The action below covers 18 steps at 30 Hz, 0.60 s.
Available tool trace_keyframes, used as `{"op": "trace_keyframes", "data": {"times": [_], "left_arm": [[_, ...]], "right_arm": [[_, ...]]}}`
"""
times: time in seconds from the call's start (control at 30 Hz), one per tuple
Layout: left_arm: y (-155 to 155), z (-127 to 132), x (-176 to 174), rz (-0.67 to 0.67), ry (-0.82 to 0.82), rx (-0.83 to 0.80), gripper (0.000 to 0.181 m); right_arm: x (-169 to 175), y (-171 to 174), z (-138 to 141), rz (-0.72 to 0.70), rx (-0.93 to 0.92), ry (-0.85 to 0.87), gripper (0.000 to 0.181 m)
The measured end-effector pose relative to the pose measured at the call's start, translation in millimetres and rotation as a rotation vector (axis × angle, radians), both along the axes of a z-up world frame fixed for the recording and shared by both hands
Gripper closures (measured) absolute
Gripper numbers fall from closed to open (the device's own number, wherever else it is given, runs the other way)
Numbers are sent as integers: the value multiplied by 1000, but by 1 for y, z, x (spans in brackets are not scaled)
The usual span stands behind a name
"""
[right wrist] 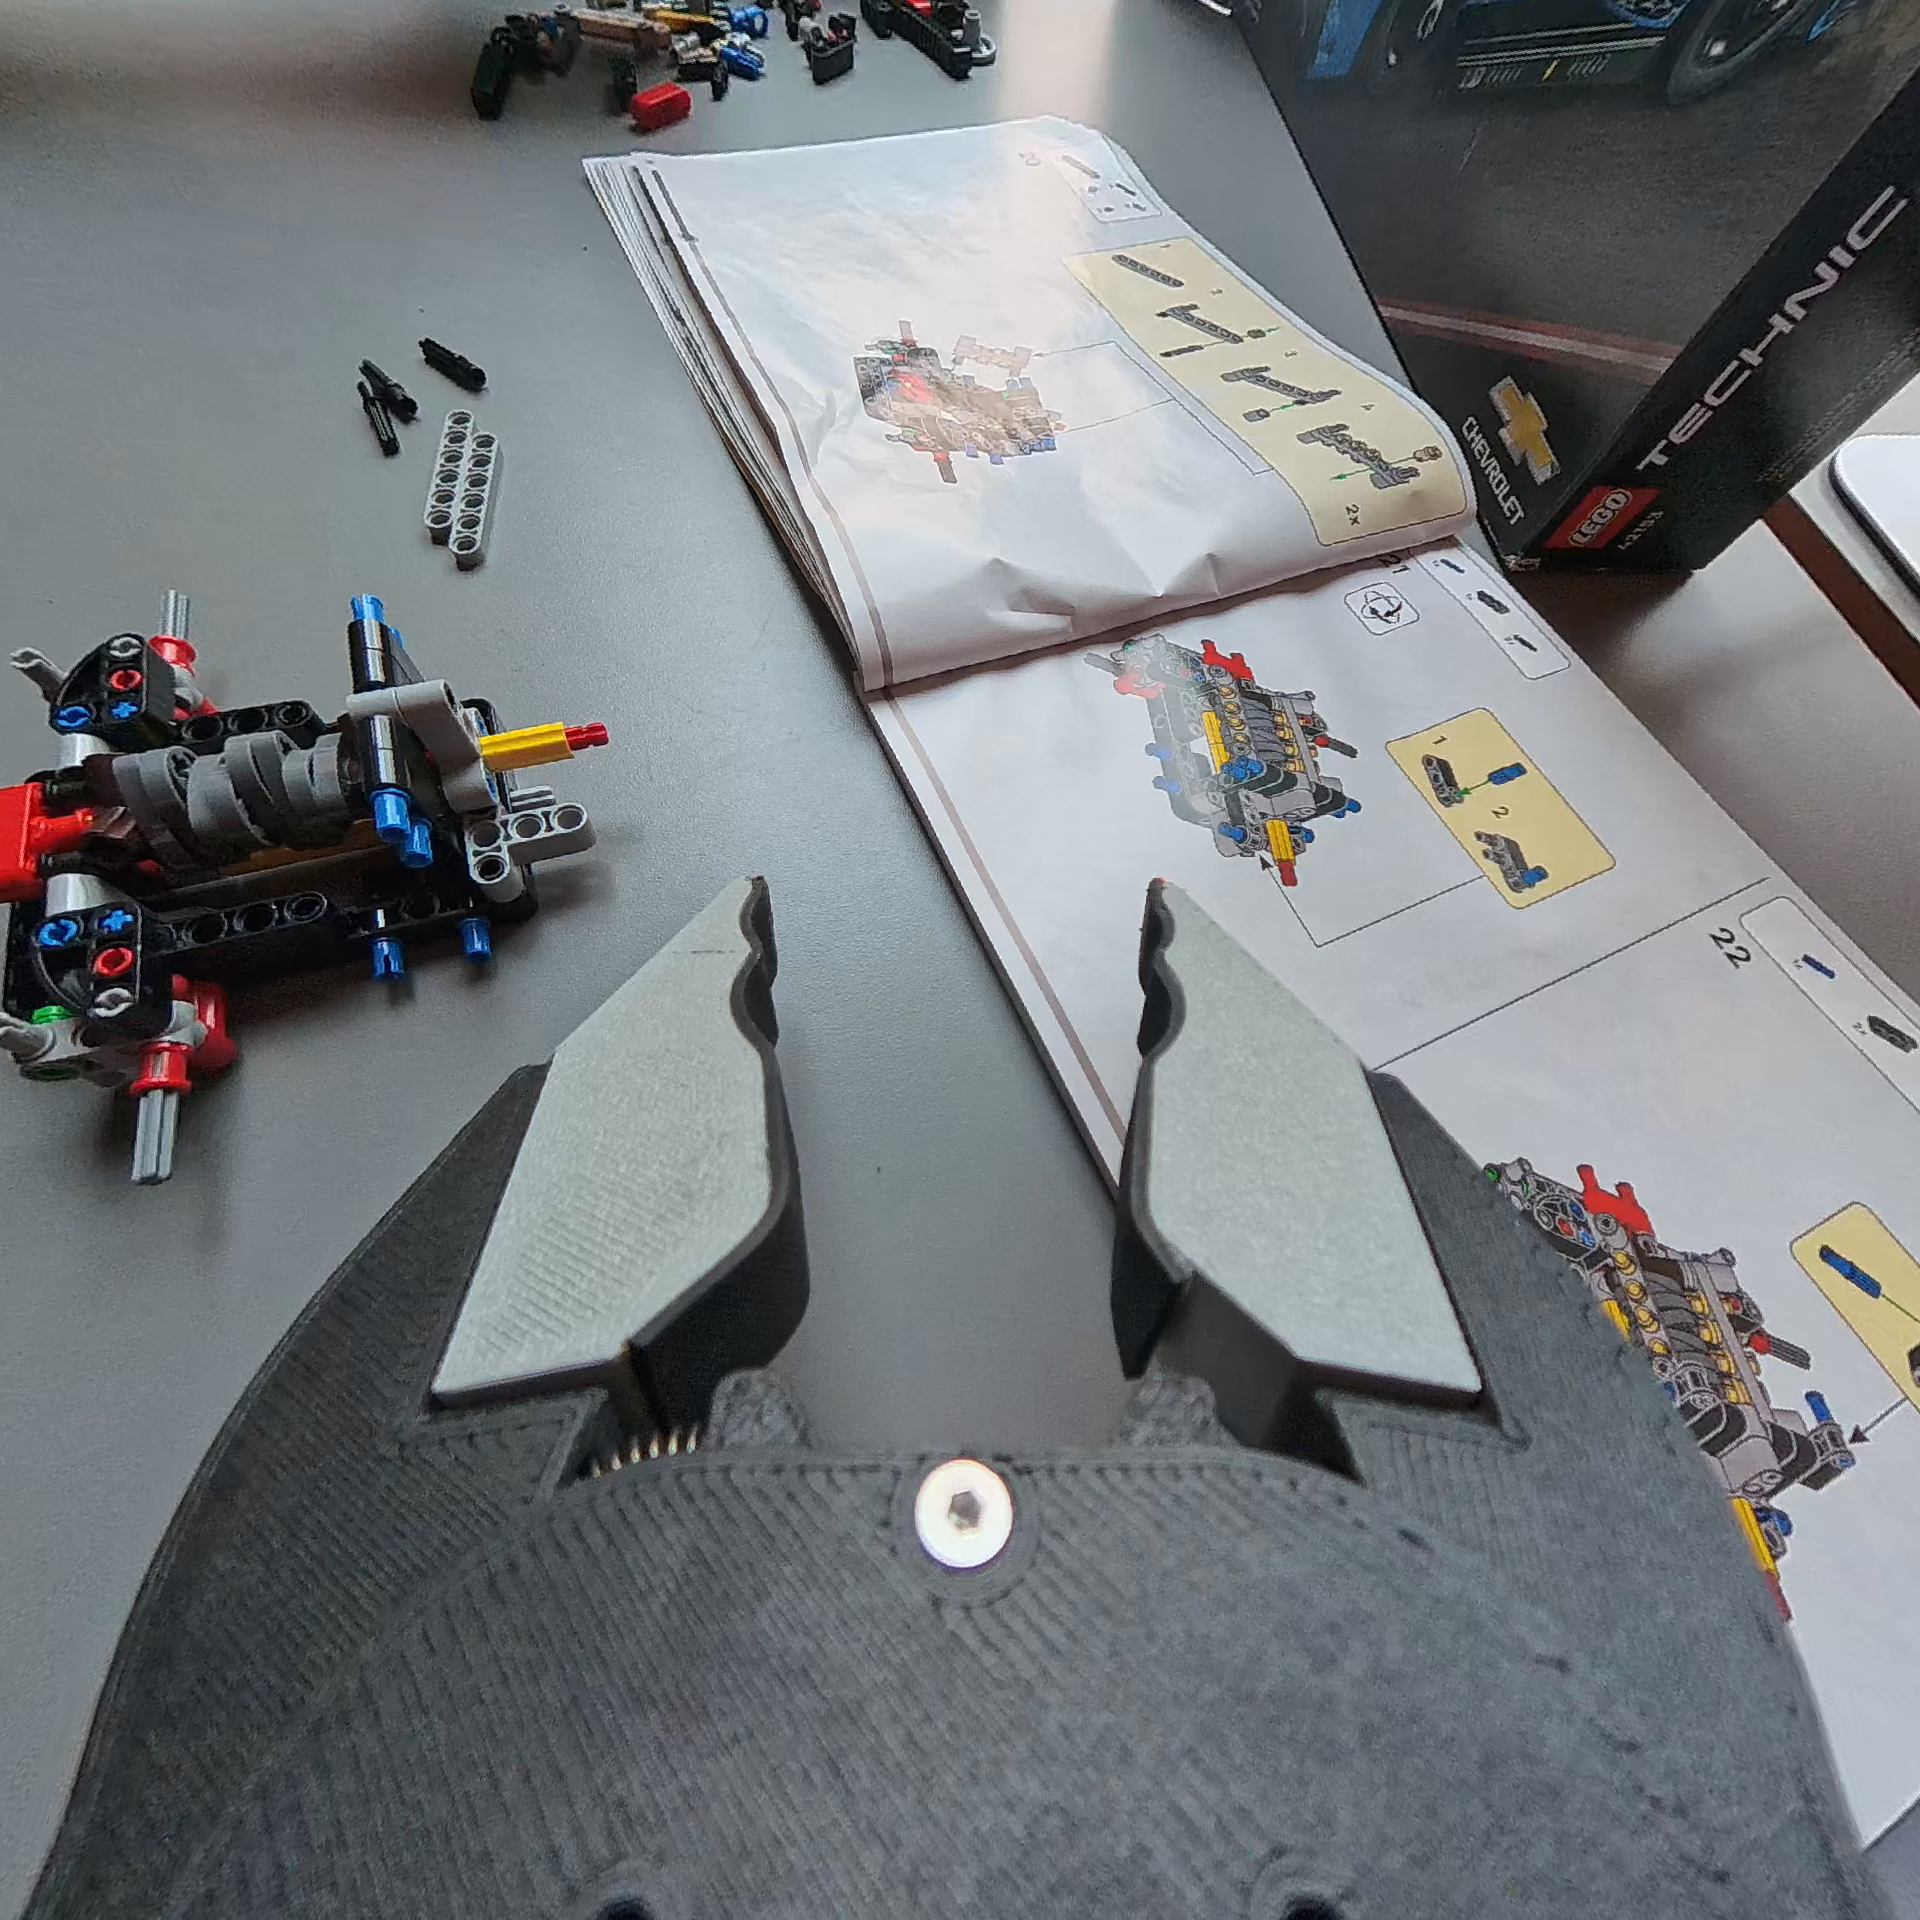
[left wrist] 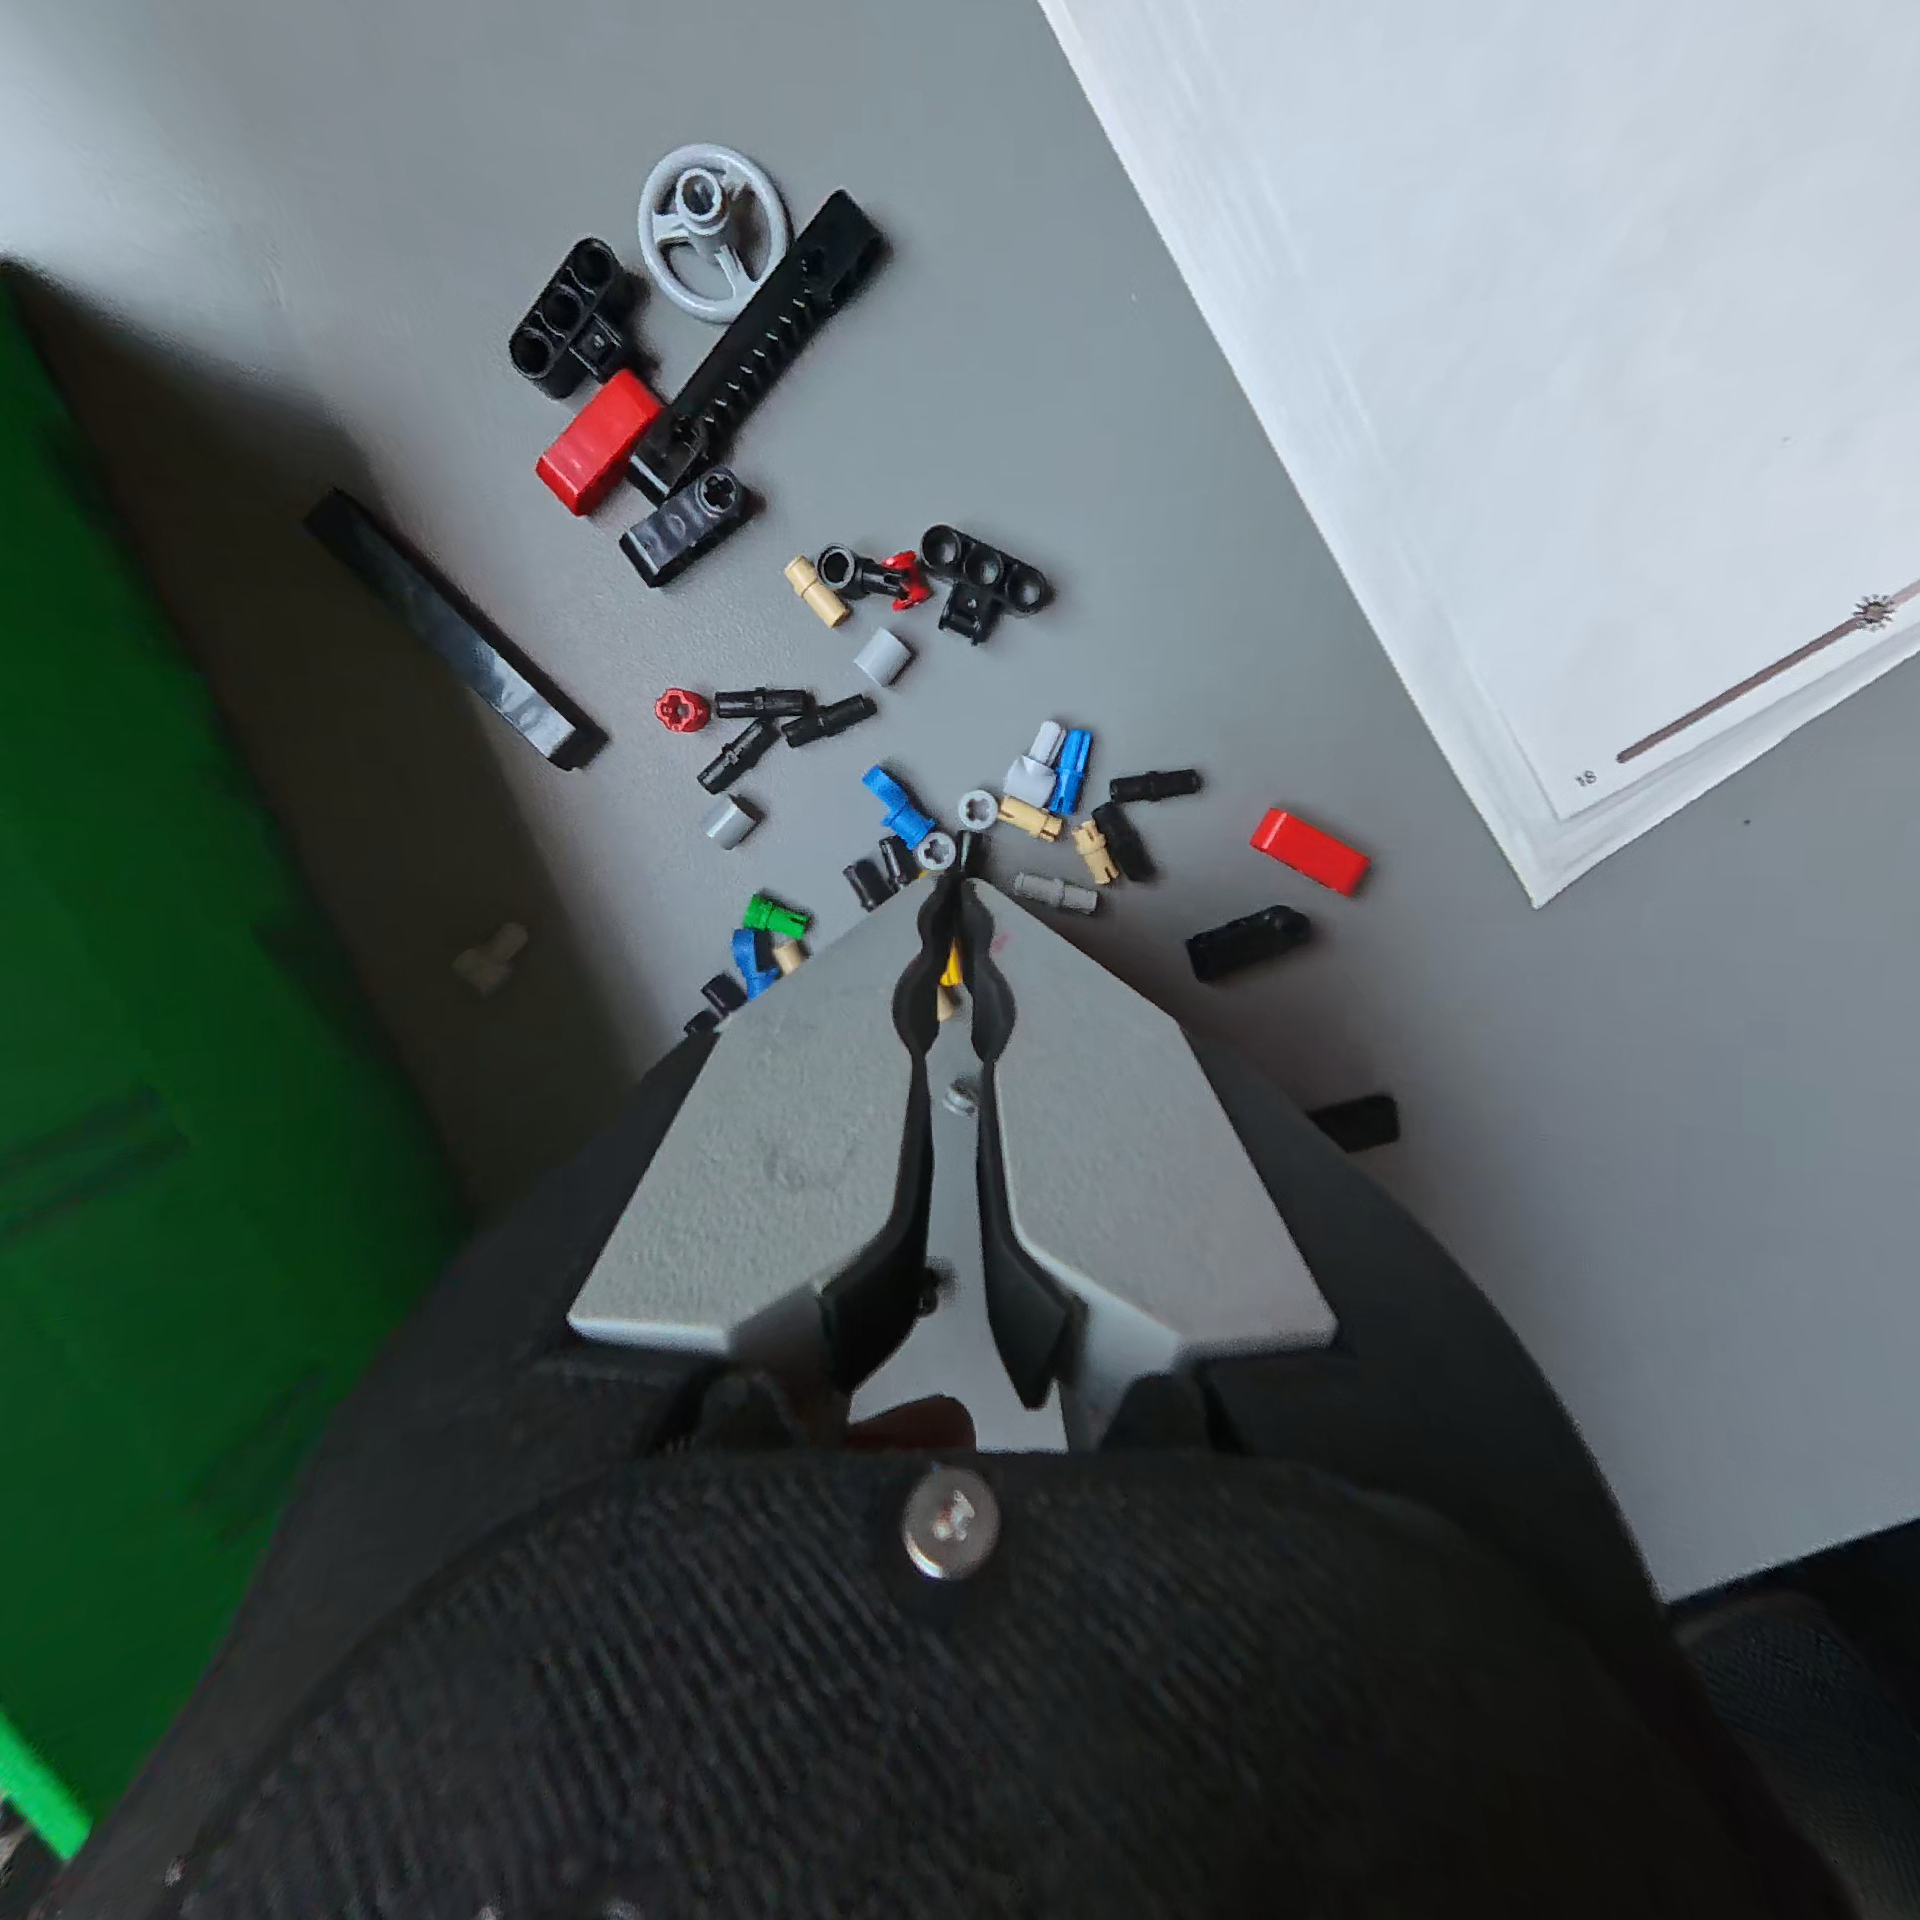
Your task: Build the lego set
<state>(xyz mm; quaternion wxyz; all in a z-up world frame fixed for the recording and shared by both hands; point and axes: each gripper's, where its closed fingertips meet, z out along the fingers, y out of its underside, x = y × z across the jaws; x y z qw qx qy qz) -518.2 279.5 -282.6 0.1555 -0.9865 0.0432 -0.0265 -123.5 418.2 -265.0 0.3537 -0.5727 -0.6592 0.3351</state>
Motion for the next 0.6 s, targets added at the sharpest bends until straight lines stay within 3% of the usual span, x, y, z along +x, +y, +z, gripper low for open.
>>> {"op": "trace_keyframes", "data": {"times": [0.23,0.6], "left_arm": [[1,25,-20,57,16,55,181],[-1,1,-18,101,-13,2,179]], "right_arm": [[0,0,0,1,0,-1,114],[0,-1,0,2,5,-1,115]]}}
